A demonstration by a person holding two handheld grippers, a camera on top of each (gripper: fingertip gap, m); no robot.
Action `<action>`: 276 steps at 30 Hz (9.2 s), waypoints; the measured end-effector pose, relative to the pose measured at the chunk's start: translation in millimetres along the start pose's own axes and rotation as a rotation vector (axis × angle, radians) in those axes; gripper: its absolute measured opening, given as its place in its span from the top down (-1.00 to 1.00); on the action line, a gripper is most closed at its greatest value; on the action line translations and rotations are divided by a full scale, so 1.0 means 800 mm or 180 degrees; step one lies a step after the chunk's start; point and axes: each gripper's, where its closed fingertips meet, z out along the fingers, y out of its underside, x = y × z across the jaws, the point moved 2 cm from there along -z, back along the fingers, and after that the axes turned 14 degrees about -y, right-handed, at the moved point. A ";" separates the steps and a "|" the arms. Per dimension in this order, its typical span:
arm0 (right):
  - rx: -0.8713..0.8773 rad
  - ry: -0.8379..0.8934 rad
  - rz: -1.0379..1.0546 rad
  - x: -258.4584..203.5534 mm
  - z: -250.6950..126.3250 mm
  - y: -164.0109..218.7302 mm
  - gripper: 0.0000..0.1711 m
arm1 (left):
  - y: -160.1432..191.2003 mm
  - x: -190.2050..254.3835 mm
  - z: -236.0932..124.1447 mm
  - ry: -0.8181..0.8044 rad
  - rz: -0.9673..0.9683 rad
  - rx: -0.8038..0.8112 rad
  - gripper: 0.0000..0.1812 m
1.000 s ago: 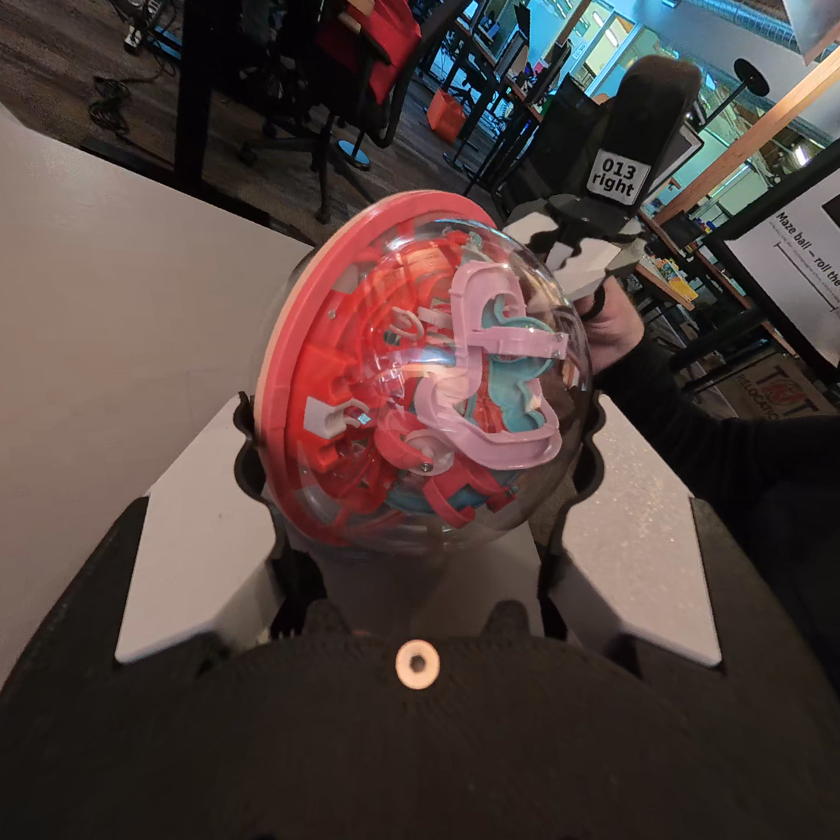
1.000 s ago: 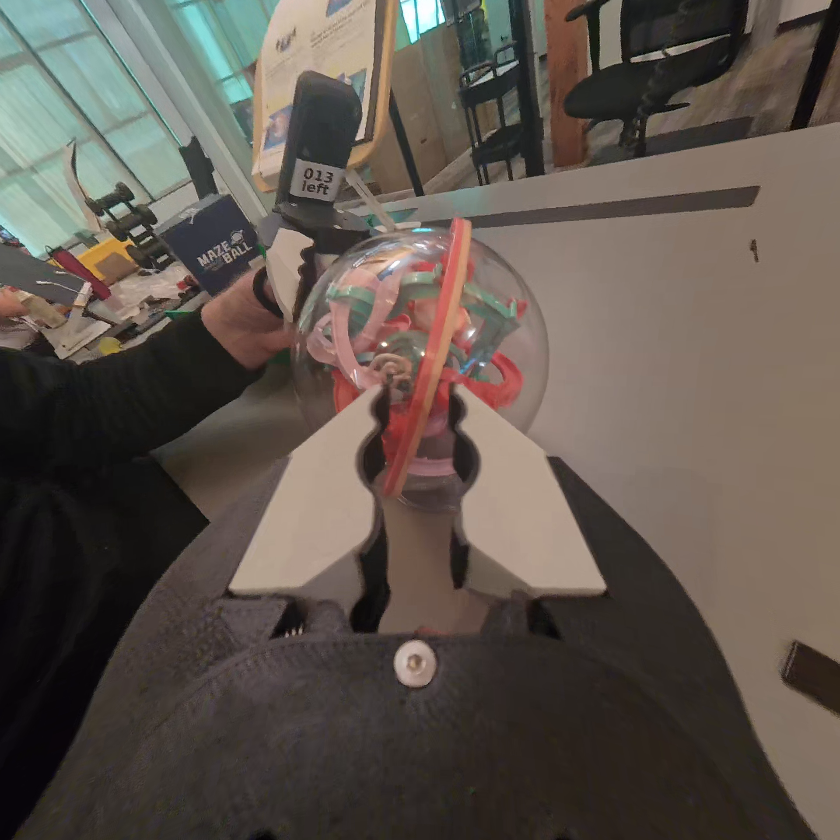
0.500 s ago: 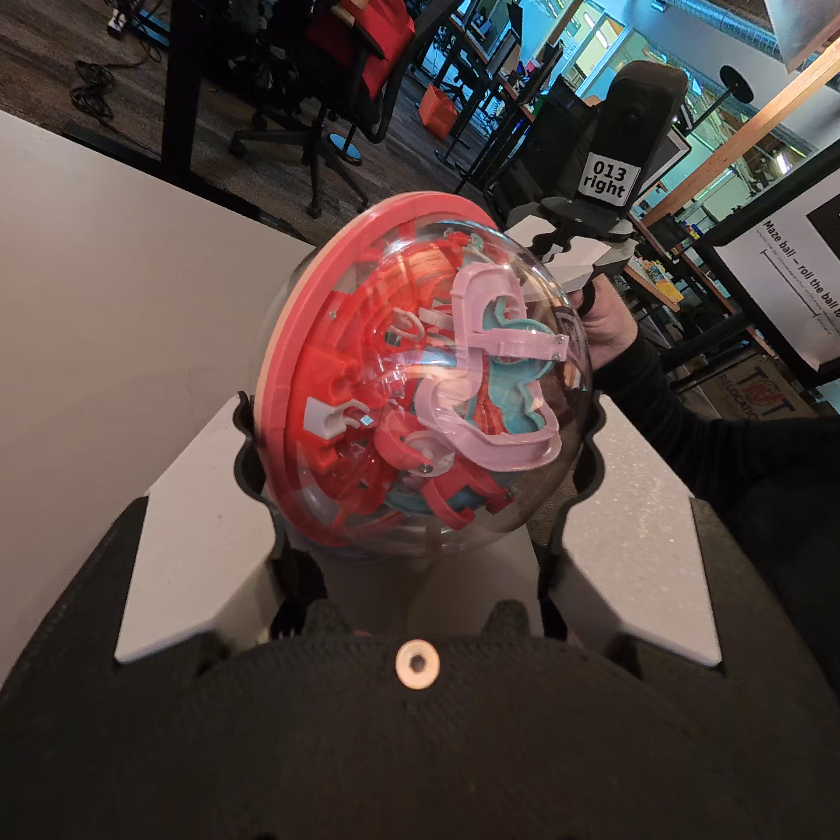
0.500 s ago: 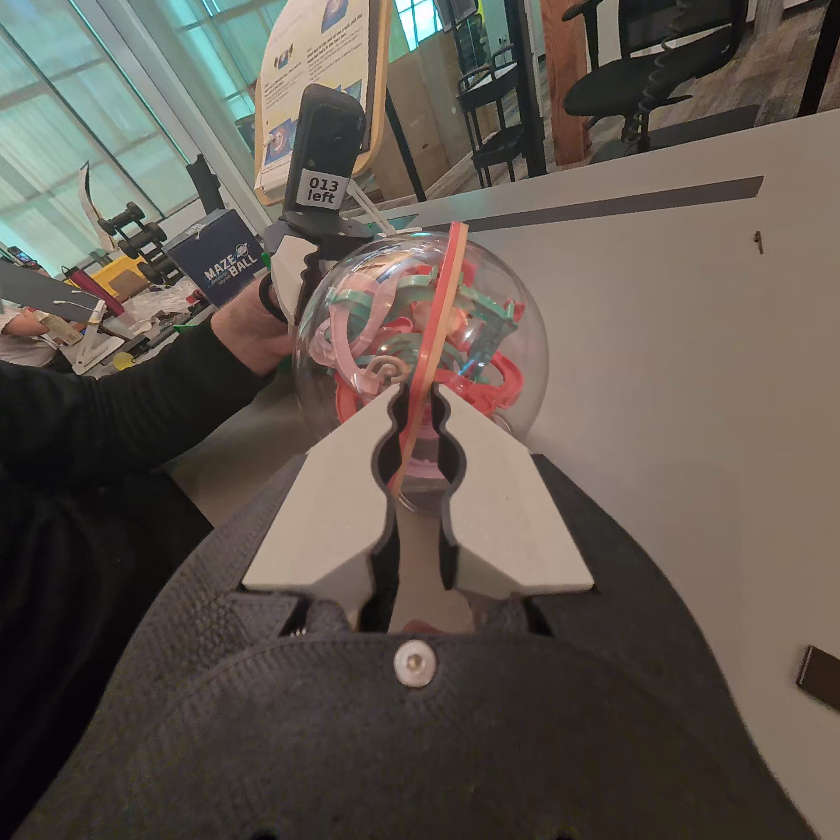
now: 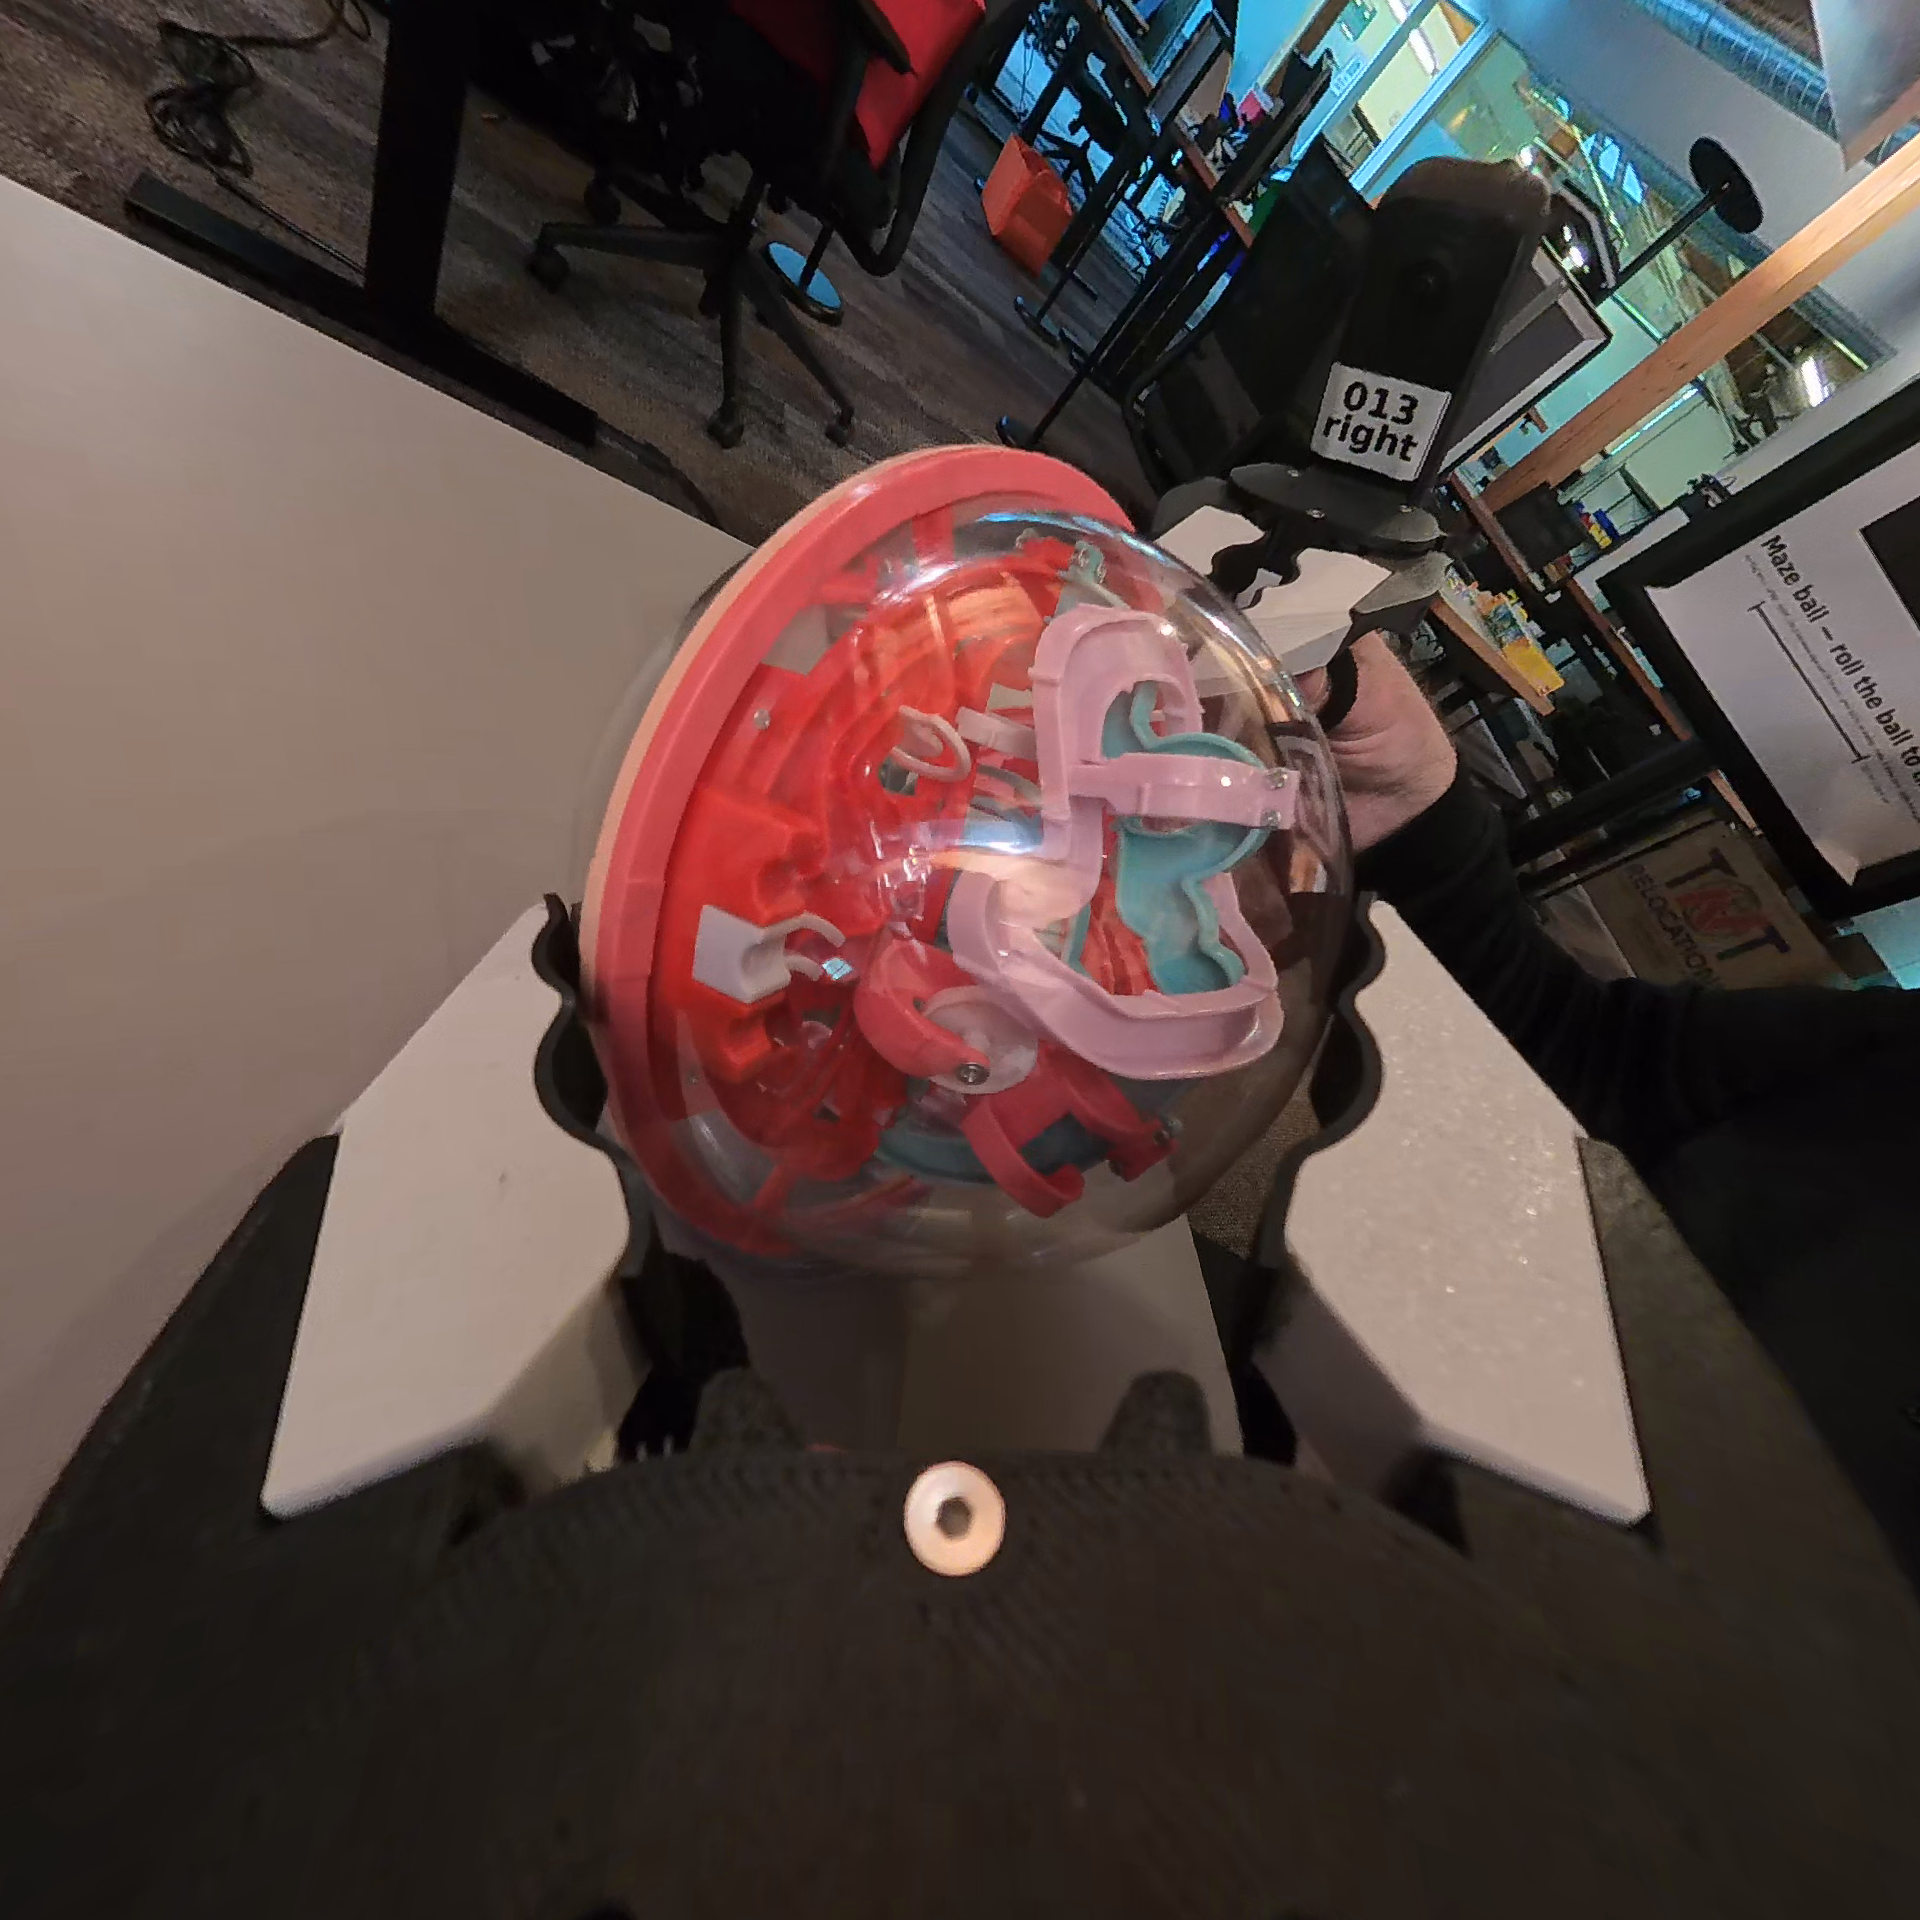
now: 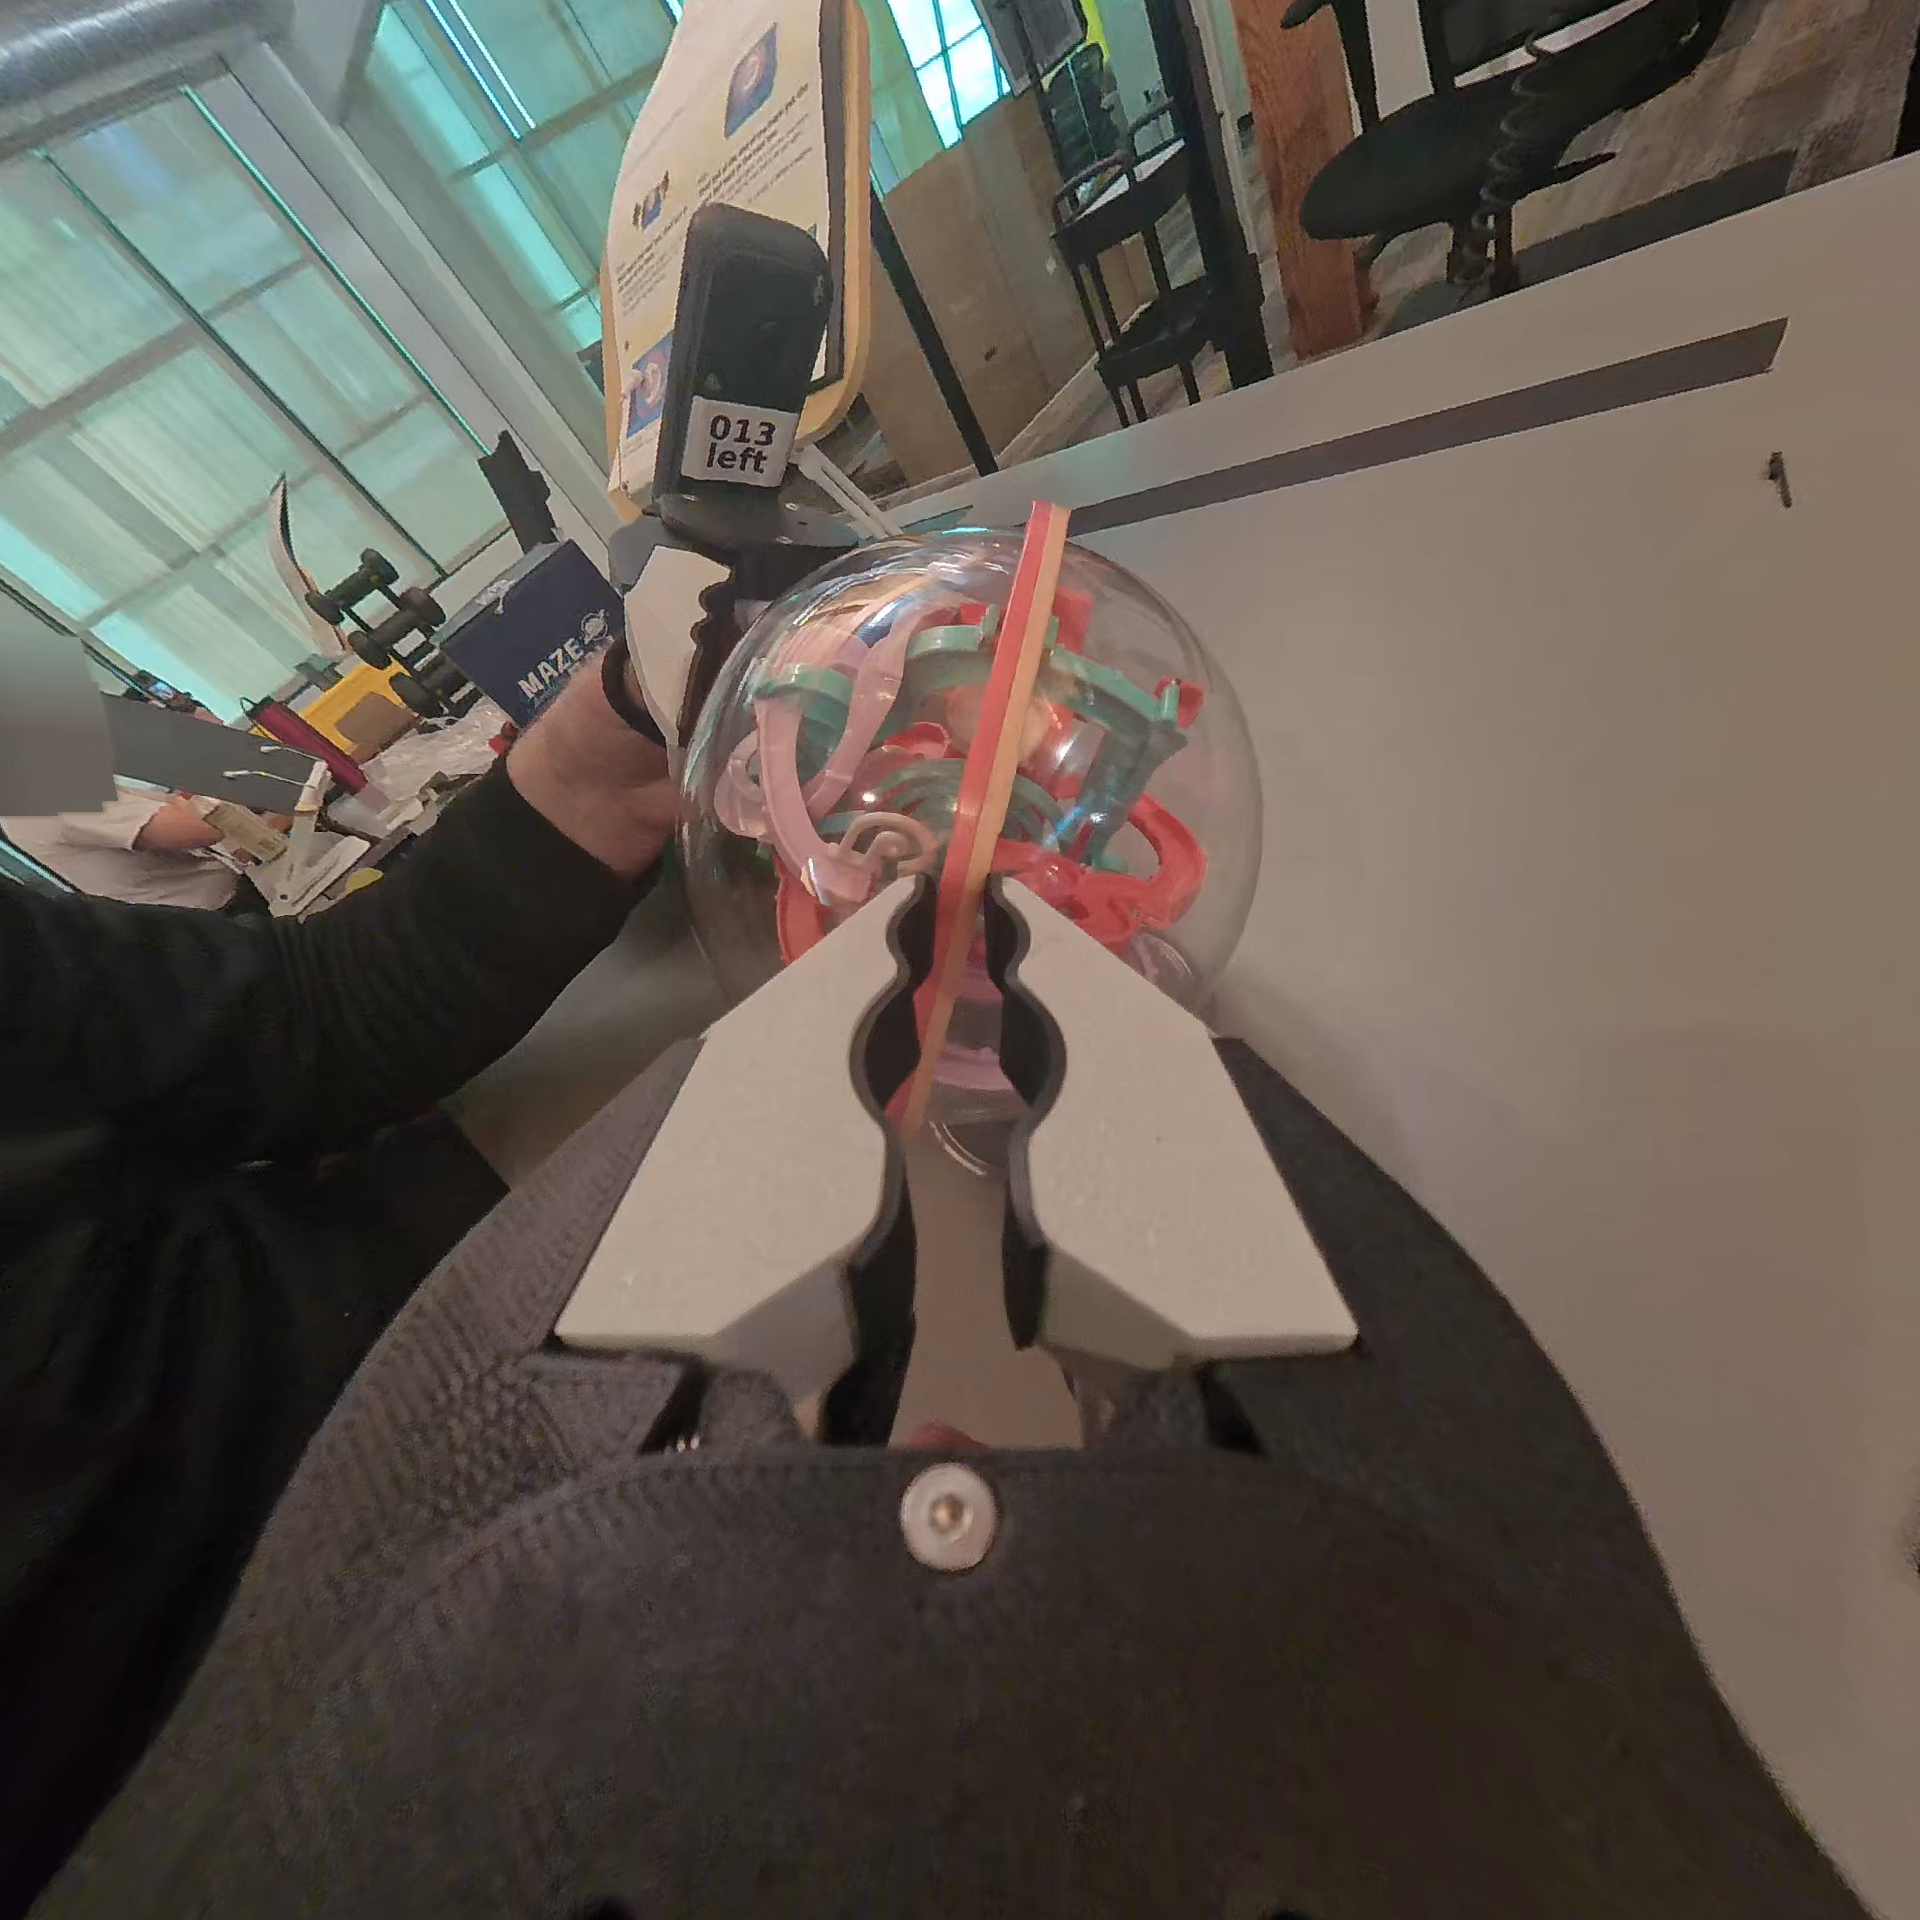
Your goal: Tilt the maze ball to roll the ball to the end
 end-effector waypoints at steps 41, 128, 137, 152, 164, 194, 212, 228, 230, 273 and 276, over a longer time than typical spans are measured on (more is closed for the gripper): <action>-0.0197 -0.0181 0.0559 0.017 0.021 0.046 0.91 | -0.026 -0.022 0.003 -0.0207 -0.0100 -0.0182 -0.51; -0.0174 0.0076 0.0499 0.040 0.033 0.052 0.98 | -0.024 -0.031 0.001 -0.0408 -0.0414 -0.0593 -0.55; -0.0168 0.0047 0.0502 0.038 0.035 0.053 0.95 | -0.026 -0.034 0.002 -0.0350 -0.0507 -0.0612 -0.55; -0.0158 -0.0040 0.0451 0.026 0.037 0.050 0.72 | -0.026 -0.040 0.004 -0.0221 -0.0748 -0.0666 -0.55; -0.0080 0.0028 0.0461 0.025 0.036 0.045 0.73 | -0.025 -0.047 0.006 -0.0054 -0.1026 -0.0750 -0.55; -0.0009 0.0205 0.0341 0.022 0.040 0.030 0.54 | -0.029 -0.064 0.011 0.0252 -0.1456 -0.0760 -0.53; -0.0041 0.0256 0.0297 0.023 0.040 0.029 0.53 | -0.031 -0.064 0.010 0.0385 -0.1475 -0.0635 -0.49; 0.0066 0.0221 0.0269 0.025 0.039 0.034 0.55 | -0.032 -0.061 0.009 0.0298 -0.1351 -0.0576 -0.50; 0.0076 0.0213 0.0267 0.026 0.039 0.035 0.55 | -0.032 -0.060 0.008 0.0266 -0.1313 -0.0568 -0.50; -0.0007 0.0166 0.0279 0.029 0.045 0.051 0.58 | -0.030 -0.051 0.002 0.0145 -0.0722 -0.0467 -0.60; -0.0031 0.0172 0.0280 0.028 0.046 0.051 0.58 | -0.029 -0.051 0.001 0.0129 -0.0686 -0.0484 -0.61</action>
